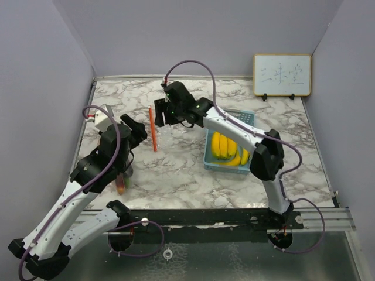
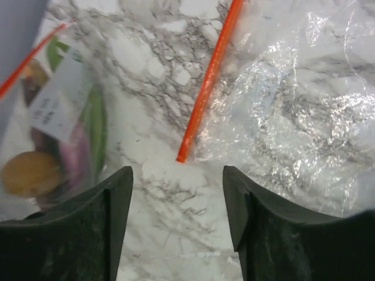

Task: Place the food in the zip-top bag and seal the zipper
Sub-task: Pick up the zipper food storage bag at the center of the board.

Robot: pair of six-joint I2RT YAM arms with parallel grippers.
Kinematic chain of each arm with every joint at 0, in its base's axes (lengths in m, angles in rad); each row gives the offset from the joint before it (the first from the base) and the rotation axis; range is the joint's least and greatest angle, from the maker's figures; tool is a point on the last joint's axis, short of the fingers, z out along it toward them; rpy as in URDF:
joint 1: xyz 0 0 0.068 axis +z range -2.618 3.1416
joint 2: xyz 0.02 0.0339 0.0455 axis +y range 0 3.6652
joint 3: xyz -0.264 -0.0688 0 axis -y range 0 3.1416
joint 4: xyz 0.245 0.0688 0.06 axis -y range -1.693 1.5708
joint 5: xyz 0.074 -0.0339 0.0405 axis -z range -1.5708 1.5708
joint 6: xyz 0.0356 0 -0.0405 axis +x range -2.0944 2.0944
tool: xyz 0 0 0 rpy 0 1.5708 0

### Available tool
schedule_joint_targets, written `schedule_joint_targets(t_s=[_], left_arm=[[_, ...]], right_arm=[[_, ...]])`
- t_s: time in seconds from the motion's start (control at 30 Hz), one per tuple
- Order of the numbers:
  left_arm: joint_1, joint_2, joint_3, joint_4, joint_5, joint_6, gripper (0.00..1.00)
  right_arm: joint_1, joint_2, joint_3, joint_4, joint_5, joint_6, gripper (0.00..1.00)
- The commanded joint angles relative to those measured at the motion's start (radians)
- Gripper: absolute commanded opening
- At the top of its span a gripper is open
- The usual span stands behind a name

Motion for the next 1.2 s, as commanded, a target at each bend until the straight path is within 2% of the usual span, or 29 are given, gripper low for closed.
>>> schedule_joint_targets(t_s=[0.0,0.07,0.27,0.57,0.7,0.87,1.07,1.1,1.13,1.17], left_arm=[[0.004,-0.05,-0.003,-0.071,-0.125,-0.121,0.61],[0.004,-0.057,-0.016,-0.085,-0.131,-0.14,0.61],[0.003,-0.066,-0.057,-0.054,-0.055,-0.152,0.6],[0.003,-0.118,-0.083,-0.072,-0.03,-0.127,0.6],[0.004,-0.139,-0.086,-0.072,-0.034,-0.111,0.6],[0.004,-0.145,-0.071,-0.076,-0.043,-0.074,0.6],[0.004,-0.169,-0.06,-0.094,-0.07,-0.047,0.61],[0.004,-0.174,-0.06,-0.094,-0.073,-0.044,0.61],[0.004,-0.18,-0.061,-0.095,-0.077,-0.039,0.61],[0.003,-0.184,-0.061,-0.095,-0.08,-0.036,0.61]], right_arm=[[0.008,0.236,0.198,-0.215,-0.029,-0.003,0.71],[0.007,0.3,0.263,-0.223,-0.013,0.012,0.76],[0.026,0.471,0.464,-0.255,0.051,0.032,0.79],[0.069,0.562,0.485,-0.256,0.117,0.022,0.81],[0.1,0.629,0.554,-0.294,0.215,-0.016,0.81],[0.118,0.636,0.539,-0.277,0.333,-0.043,0.77],[0.113,0.64,0.473,-0.3,0.4,-0.065,0.62],[0.11,0.639,0.456,-0.311,0.392,-0.059,0.54],[0.108,0.633,0.429,-0.32,0.381,-0.052,0.41],[0.106,0.624,0.405,-0.324,0.373,-0.048,0.24]])
